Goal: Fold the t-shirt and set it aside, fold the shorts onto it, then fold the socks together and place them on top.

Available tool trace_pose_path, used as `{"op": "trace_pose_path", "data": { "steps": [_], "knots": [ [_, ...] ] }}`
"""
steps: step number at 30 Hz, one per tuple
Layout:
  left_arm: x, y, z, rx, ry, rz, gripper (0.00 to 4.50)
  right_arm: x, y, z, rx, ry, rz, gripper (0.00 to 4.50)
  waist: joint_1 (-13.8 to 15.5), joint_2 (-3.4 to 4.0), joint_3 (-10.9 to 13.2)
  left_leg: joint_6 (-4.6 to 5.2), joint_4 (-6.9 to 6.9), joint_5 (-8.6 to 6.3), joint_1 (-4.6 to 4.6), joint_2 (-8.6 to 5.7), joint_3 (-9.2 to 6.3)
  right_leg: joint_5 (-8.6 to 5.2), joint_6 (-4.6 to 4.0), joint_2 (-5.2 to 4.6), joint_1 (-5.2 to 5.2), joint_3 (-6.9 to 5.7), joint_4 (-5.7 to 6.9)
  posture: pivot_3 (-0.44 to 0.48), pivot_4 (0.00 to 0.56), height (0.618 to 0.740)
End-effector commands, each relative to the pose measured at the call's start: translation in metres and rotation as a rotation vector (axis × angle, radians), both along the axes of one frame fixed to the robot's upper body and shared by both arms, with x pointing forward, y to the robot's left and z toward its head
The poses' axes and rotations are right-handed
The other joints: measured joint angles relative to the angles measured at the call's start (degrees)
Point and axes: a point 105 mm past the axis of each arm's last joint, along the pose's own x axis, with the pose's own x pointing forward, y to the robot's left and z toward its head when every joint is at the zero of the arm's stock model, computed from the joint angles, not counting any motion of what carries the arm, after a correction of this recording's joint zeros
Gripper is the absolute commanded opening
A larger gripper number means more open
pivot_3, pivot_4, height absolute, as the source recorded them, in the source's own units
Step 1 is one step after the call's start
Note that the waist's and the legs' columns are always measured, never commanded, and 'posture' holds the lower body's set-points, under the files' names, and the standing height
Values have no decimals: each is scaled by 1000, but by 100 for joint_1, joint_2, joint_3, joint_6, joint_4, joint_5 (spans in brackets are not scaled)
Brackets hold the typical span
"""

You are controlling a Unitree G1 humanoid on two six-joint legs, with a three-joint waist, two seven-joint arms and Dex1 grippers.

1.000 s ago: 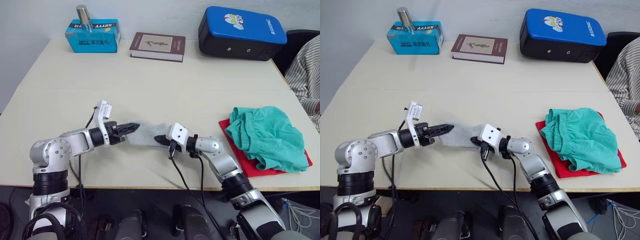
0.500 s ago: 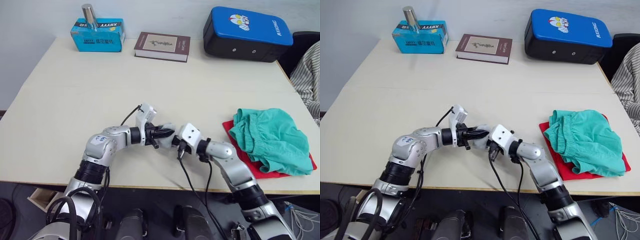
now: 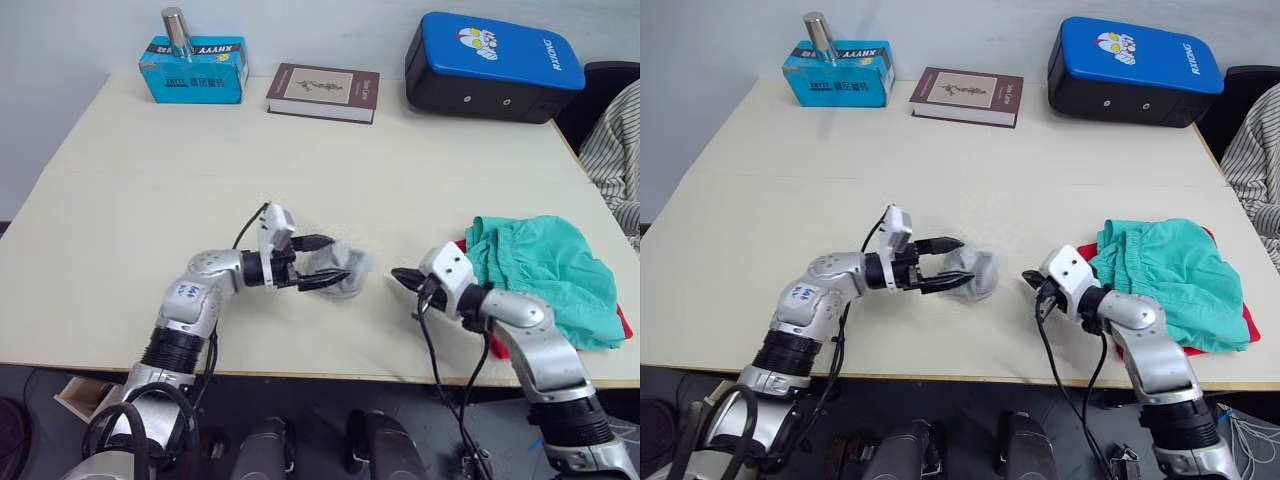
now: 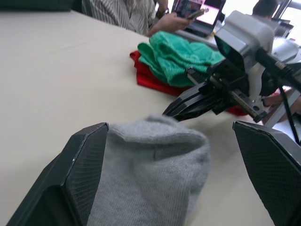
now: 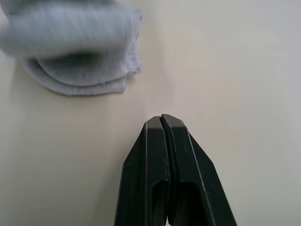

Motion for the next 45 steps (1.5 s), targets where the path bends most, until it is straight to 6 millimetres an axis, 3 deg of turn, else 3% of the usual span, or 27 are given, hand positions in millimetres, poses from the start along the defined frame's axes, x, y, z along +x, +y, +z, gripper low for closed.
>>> {"op": "trace_pose_path", "data": {
  "steps": [1,5,8,11,14,19,20,22,25,32,35,36,38,40,42,45],
  "knots": [
    [-3,11,17,-35,-58,15,4434,-4,12,37,99,-96,78,0,2,-1,0,0,0,0,0,0,0,0,0,0,0,0,0,0,150,740],
    [7,32,13,-5,-119,136,4434,-9,33,58,177,-130,187,0,-7,-1,0,1,0,0,1,1,0,0,0,1,0,0,1,0,150,740],
    [9,42,-6,114,-184,178,3782,-11,52,65,187,-136,260,0,0,-1,0,1,1,0,-1,-1,-2,0,0,0,0,-3,1,0,150,740],
    [9,38,-22,160,-199,178,2812,-9,72,64,187,-129,295,0,-1,-1,0,5,1,-2,-1,-2,-2,0,0,-3,0,-3,0,0,150,740],
    [6,17,-35,178,-192,122,1808,-1,87,43,138,-82,276,0,20,-1,0,6,3,-2,-4,-2,-2,0,0,-4,0,-6,0,0,150,740],
    [13,-5,-59,244,-183,152,166,10,92,8,127,-29,209,0,8,-1,0,22,18,-8,-20,-11,-4,5,8,-10,2,-12,10,0,150,740],
    [14,-7,-65,251,-165,172,18,13,90,-2,119,-14,185,0,3,-1,0,23,21,-8,-23,-11,-4,8,13,-10,2,-13,10,0,150,740],
    [17,-9,-74,267,-133,205,18,18,83,-14,111,-4,137,0,1,-2,-1,25,24,-8,-18,-12,-2,9,15,-10,5,-18,11,0,150,740],
    [15,-6,-85,284,-93,222,18,27,71,-17,160,4,53,0,5,-3,-2,29,27,-11,0,-10,-4,8,15,-14,21,-21,-1,0,150,740],
    [12,5,-95,309,-55,241,18,40,45,-9,343,80,-79,0,3,-2,-5,30,28,-12,6,-8,-9,9,14,-20,22,-9,8,0,150,740],
    [13,4,-92,289,-59,243,18,36,38,6,447,118,-63,0,0,-1,-6,30,28,-12,6,-8,-9,9,14,-20,22,-8,8,0,150,740],
    [13,3,-90,278,-66,238,0,34,33,13,506,148,-60,266,-1,-1,-6,30,28,-12,5,-7,-9,9,14,-19,21,-9,8,0,150,740],
    [9,-2,-84,257,-75,198,0,12,33,28,705,372,69,579,5,-1,-5,35,28,-15,3,-6,-9,9,13,-19,19,-8,8,0,150,740],
    [6,-7,-79,246,-101,154,0,6,24,34,743,462,63,1274,6,-1,-5,43,28,-19,-1,-4,-18,10,11,-21,20,-9,2,0,150,740],
    [9,-7,-75,253,-117,158,0,7,11,29,739,567,-8,1886,5,0,-6,56,27,-30,-4,-2,-21,11,9,-21,20,-12,-3,0,150,740],
    [16,-5,-66,245,-135,171,0,-7,-6,11,665,915,-64,2918,4,5,-3,63,27,-34,-6,-2,-20,11,7,-21,17,-14,-5,0,150,740]
  ]
}}
